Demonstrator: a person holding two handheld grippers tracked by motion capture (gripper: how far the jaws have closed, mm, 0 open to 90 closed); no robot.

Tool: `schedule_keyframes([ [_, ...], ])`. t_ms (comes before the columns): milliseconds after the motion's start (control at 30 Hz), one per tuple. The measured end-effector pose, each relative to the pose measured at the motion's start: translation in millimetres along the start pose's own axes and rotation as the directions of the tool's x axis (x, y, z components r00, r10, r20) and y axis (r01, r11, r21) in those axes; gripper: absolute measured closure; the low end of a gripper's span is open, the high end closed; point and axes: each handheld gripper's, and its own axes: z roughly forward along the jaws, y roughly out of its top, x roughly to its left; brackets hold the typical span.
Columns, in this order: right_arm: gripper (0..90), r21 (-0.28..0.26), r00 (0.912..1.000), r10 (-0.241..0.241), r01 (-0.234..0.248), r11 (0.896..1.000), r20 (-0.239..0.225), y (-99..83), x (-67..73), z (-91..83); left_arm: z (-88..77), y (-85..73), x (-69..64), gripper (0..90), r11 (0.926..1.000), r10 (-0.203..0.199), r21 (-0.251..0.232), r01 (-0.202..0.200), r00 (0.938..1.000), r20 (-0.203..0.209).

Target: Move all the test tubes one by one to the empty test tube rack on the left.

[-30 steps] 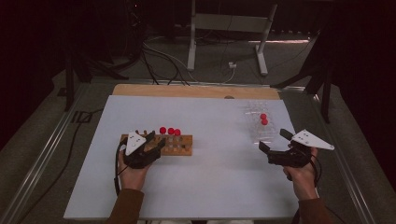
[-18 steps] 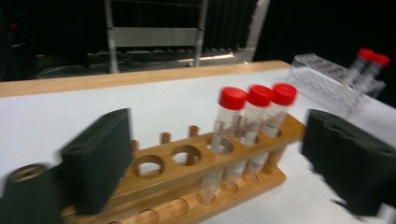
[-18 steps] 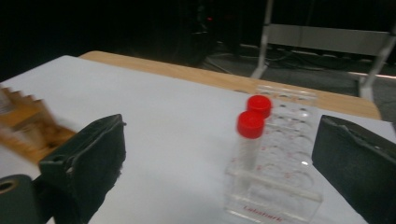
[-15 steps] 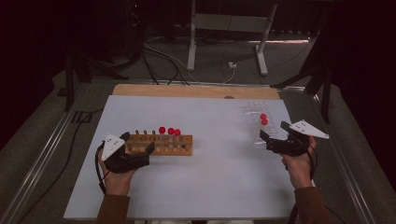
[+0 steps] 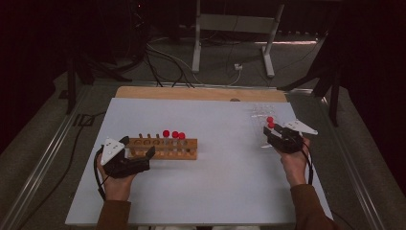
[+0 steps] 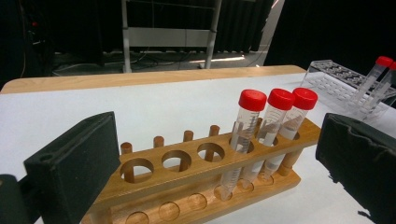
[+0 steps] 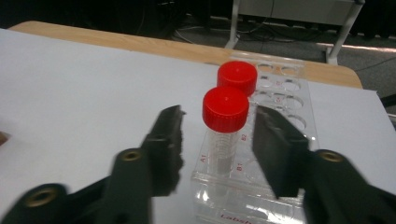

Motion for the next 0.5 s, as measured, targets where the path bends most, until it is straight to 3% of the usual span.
schedule_keyframes([
  [233, 65.5, 0.028, 0.999, 0.027, -0.028, 0.999, 0.035, -3.2, -3.9, 9.7, 0.9, -1.6, 1.9, 0.6, 0.9999, -0.008, 0.01, 0.008, 0.9999, -0.011],
  [333, 72.6, 0.024, 0.9994, 0.028, -0.028, 0.999, 0.021, -3.1, -4.0, 10.2, 1.2, -2.1, 2.3, 0.6, 0.9999, -0.008, 0.012, 0.008, 0.9999, -0.013],
  [500, 74.1, -0.004, 0.9994, 0.022, -0.022, 1.0, 0.028, 0.5, -2.2, 5.6, 1.1, -1.8, 1.9, 0.6, 0.9999, -0.003, 0.013, 0.003, 0.9998, -0.018],
])
